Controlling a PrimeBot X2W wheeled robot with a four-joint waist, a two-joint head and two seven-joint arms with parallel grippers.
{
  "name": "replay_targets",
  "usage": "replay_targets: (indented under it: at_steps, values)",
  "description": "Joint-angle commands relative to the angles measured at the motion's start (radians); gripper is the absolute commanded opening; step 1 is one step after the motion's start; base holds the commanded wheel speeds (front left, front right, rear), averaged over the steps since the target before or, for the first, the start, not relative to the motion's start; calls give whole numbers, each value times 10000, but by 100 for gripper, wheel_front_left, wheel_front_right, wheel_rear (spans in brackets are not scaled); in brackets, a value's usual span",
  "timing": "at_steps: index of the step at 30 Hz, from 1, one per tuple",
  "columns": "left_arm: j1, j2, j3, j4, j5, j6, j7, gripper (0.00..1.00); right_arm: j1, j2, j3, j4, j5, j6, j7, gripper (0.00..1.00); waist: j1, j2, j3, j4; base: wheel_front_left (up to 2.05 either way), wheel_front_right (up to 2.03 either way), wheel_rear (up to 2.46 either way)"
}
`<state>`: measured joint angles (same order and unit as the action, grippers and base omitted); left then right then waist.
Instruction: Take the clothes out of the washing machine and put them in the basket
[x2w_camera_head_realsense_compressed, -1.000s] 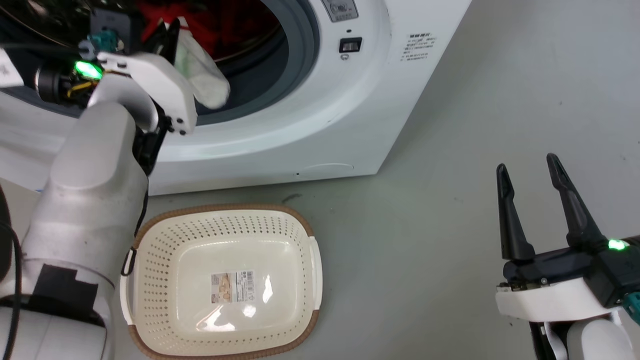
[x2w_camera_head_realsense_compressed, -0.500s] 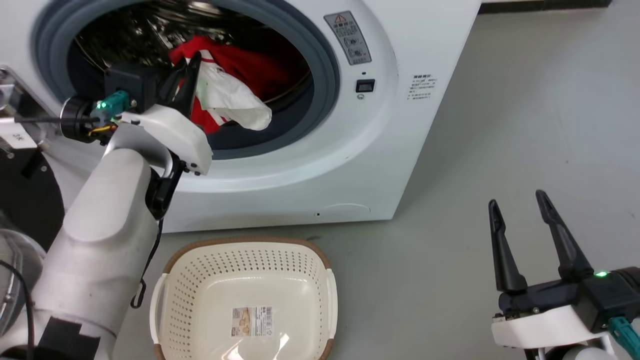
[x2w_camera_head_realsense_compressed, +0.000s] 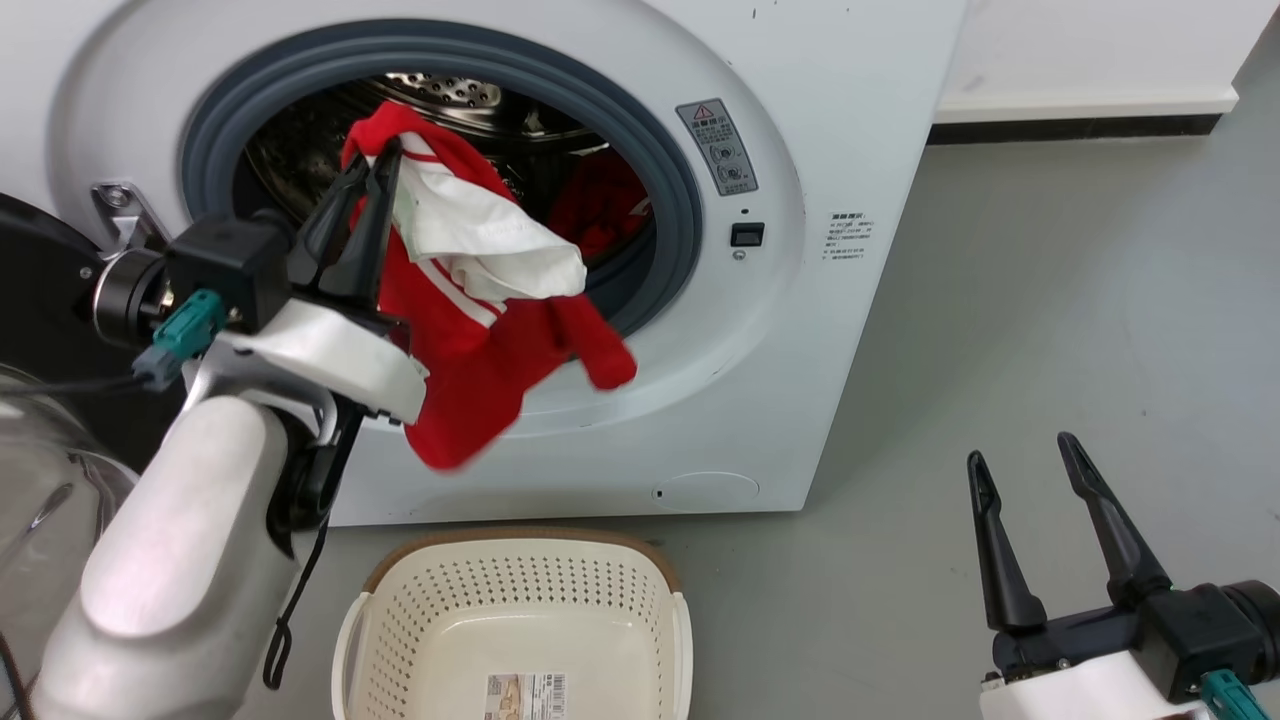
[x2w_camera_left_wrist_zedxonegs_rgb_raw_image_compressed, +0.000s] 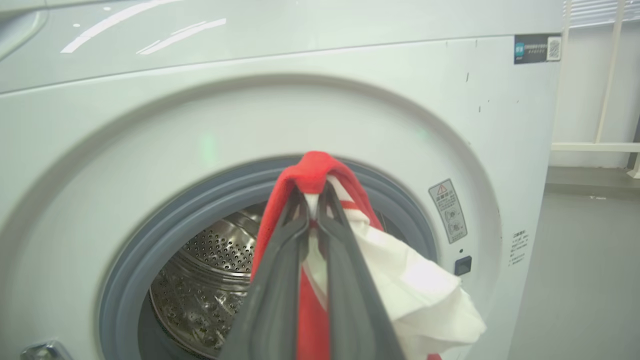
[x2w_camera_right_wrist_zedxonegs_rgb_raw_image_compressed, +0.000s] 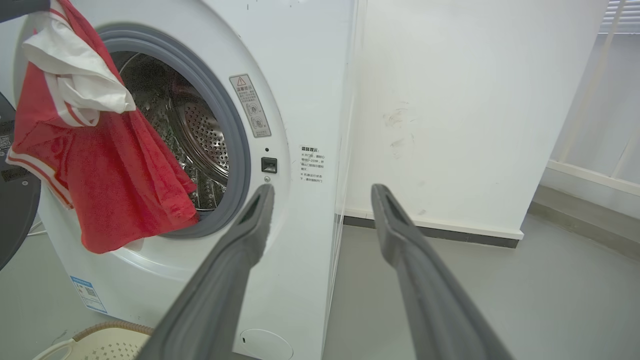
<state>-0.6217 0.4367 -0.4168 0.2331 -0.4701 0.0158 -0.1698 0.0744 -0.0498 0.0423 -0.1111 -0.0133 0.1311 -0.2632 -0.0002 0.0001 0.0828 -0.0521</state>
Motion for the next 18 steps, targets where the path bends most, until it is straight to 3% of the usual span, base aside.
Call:
replay_targets:
  at_steps: [1, 10, 18]
  values:
    - [297, 118, 44, -427, 6, 137, 60, 0, 164, -10, -12, 25, -38, -7, -24, 100, 2, -1, -127, 51, 0, 0, 0]
    - [1796, 737, 233, -3304, 75, 975, 637, 0, 351, -10, 45, 38, -15, -7, -24, 100, 2, -1, -350, 168, 0, 0, 0]
    - [2844, 1102, 80, -4444, 179, 1336, 1004, 0, 341, -10, 76, 36, -29, -7, -24, 100, 2, -1, -278, 233, 0, 0, 0]
